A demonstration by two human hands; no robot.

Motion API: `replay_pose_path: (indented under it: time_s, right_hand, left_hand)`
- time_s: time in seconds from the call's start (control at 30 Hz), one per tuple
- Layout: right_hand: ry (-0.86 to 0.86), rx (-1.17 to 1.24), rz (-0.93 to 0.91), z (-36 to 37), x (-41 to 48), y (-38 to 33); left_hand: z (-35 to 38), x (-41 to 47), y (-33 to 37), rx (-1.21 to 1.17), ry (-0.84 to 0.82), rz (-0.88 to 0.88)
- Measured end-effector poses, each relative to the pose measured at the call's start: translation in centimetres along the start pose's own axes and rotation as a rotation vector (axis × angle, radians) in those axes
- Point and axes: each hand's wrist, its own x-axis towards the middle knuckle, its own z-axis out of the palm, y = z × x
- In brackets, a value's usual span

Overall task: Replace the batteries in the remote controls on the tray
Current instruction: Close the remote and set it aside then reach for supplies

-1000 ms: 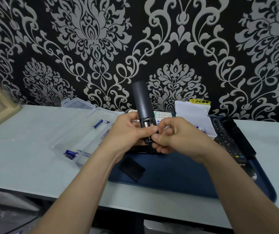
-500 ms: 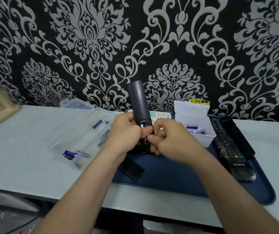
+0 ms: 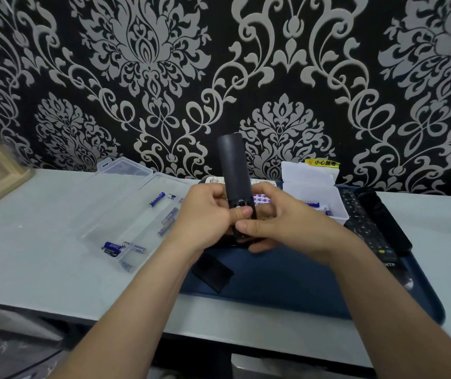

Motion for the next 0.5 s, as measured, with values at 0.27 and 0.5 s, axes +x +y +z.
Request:
replay_pose_path:
  time_s: [0.27, 0.5]
  right_hand:
    - [0.018, -0.048, -0.022, 0.9, 0.7, 0.6]
    - [0.254, -0.037, 0.014, 0.5, 2.0, 1.4]
  left_hand:
    - [-1.7, -0.2, 0.2, 0.242, -0.179, -0.002]
    - [-3.5, -1.5, 0.4, 1.399, -0.262, -0.072]
